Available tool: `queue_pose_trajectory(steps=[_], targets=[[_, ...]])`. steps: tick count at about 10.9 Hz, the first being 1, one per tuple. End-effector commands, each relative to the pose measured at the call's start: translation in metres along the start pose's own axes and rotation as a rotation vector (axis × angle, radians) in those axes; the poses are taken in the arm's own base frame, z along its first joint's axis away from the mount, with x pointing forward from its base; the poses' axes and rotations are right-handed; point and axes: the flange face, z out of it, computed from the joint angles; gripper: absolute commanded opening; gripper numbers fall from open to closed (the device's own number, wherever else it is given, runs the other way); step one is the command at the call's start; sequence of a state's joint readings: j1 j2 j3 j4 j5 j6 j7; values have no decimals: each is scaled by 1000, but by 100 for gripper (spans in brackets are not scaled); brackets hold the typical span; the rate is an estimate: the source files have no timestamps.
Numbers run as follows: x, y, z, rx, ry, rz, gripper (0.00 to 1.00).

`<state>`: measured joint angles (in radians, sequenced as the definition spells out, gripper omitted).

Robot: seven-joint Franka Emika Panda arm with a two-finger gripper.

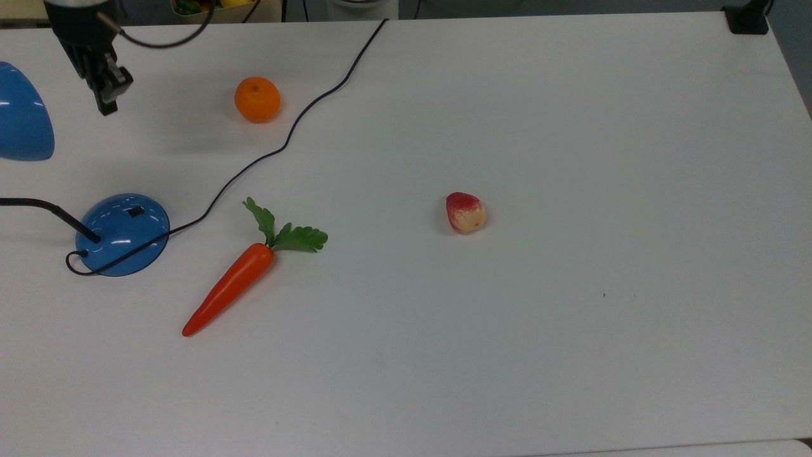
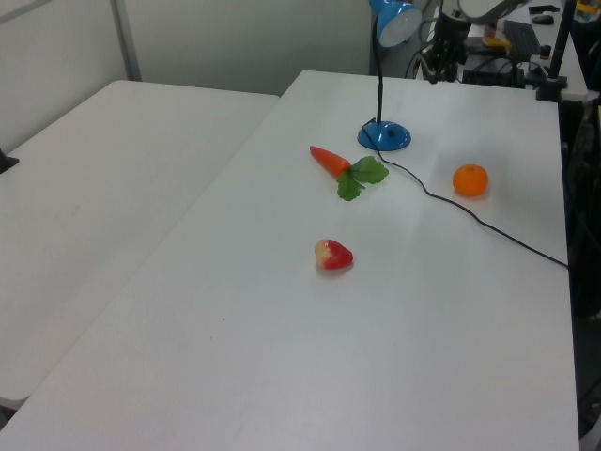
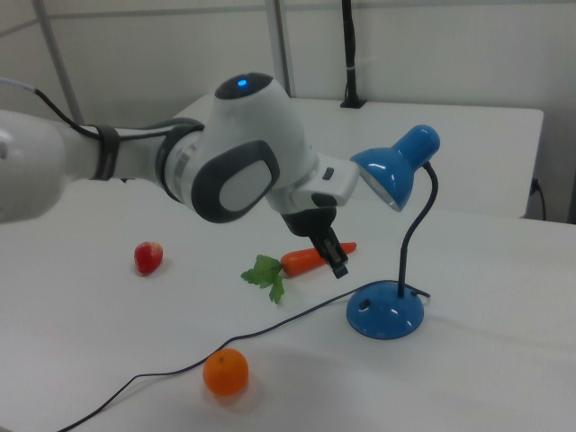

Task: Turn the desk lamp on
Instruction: 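Lower the gripper onto the switch on the lamp base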

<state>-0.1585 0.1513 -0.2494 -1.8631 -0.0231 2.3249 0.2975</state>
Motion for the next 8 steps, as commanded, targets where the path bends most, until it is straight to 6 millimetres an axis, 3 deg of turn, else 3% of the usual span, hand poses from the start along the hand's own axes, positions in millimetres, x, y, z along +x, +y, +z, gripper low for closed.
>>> queue_pose_trajectory(steps=[1, 3, 8], targets=[[5, -22, 52, 19, 63, 123, 0], [0, -33, 74, 10, 56, 111, 0], [3, -41, 102, 45, 148, 131, 0]])
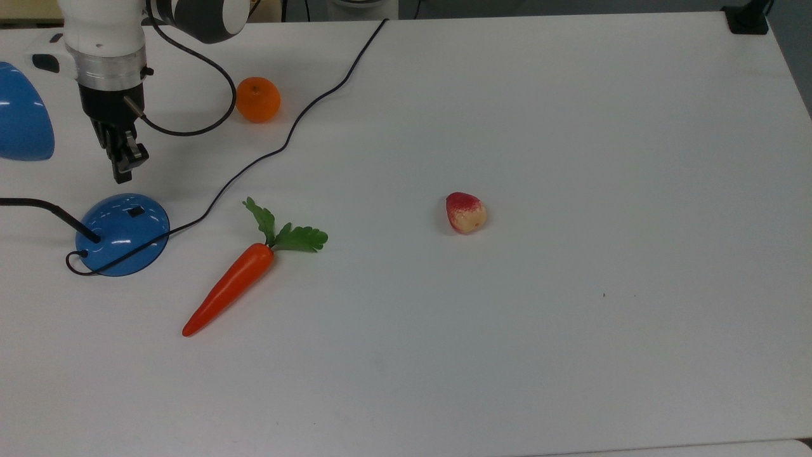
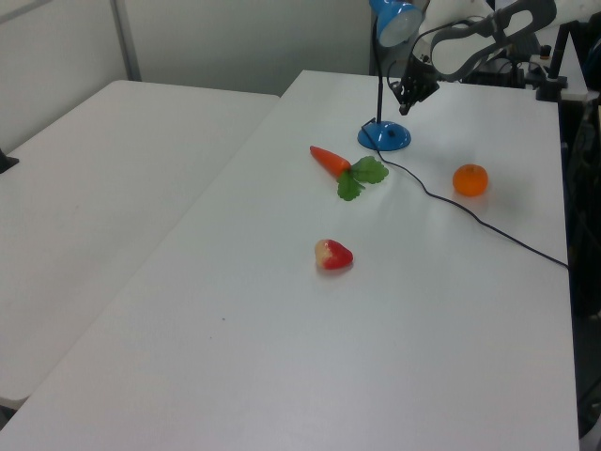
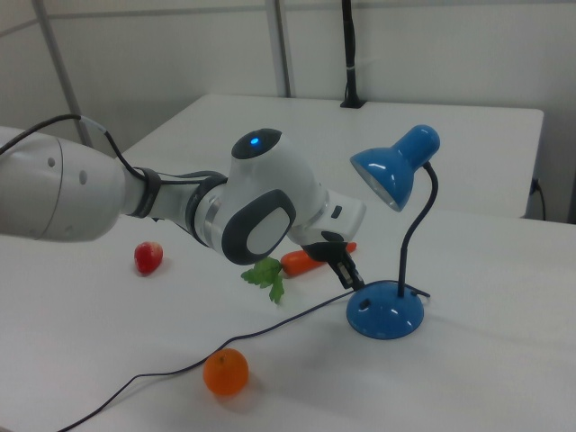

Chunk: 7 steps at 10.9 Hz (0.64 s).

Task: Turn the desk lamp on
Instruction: 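Lower the gripper onto the switch on the lamp base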

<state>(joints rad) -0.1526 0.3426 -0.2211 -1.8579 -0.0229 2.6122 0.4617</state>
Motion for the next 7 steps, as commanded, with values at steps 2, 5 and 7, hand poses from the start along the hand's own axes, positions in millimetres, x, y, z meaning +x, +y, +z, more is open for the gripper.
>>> queue_pose_trajectory(steps=[2, 5, 7], targets=[[-1, -7, 20, 21, 47, 21, 0], [-5, -5, 37, 16, 47, 23, 0], [-6, -15, 45, 39, 73, 32, 0]])
